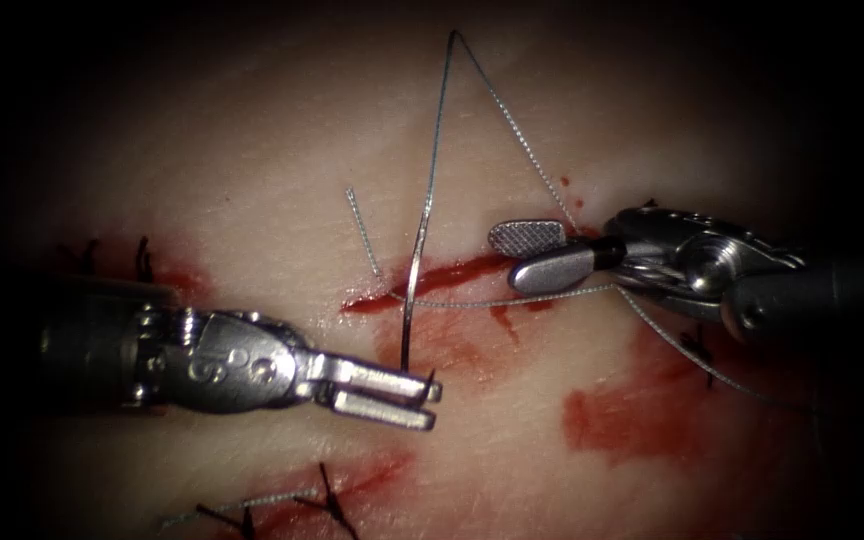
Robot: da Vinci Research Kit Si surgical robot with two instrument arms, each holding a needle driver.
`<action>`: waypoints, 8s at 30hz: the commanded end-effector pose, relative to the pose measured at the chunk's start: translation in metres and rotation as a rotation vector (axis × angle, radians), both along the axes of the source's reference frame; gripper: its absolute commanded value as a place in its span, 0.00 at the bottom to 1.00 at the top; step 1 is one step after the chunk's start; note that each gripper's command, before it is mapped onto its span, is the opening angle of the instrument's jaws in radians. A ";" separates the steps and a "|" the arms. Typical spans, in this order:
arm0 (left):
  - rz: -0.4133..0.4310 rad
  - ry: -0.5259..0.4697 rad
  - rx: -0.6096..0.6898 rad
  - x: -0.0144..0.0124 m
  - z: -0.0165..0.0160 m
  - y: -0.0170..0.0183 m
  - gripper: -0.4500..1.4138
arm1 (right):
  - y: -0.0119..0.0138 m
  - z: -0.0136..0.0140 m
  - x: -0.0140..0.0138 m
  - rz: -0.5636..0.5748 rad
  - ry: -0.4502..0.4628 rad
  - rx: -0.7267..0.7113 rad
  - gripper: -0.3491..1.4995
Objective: Wound Closure
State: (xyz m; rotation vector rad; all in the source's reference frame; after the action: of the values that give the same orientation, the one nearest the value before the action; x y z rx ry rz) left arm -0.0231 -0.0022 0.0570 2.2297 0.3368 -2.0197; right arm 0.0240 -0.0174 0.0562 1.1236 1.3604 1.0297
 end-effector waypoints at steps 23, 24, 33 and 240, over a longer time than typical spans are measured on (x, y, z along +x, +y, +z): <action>-0.051 -0.044 -0.033 -0.0016 0.0017 -0.0010 0.00 | -0.0016 0.0025 0.0049 0.057 0.086 0.071 0.73; -0.049 -0.046 -0.040 -0.0016 0.0017 -0.0011 0.00 | -0.0016 0.0024 0.0049 0.058 0.089 0.071 0.73; -0.033 -0.048 -0.058 -0.0017 0.0026 -0.0017 0.00 | -0.0011 0.0017 0.0047 0.064 0.095 0.080 0.71; -0.358 0.834 0.856 0.0058 0.0207 0.0034 0.00 | 0.0041 0.0082 0.0078 0.117 0.203 -1.907 0.00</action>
State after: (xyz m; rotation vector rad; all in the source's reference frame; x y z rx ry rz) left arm -0.0168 0.0015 0.0771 1.6440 1.1089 -3.4424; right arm 0.0309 -0.0134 0.0643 -0.3374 1.7159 -0.5325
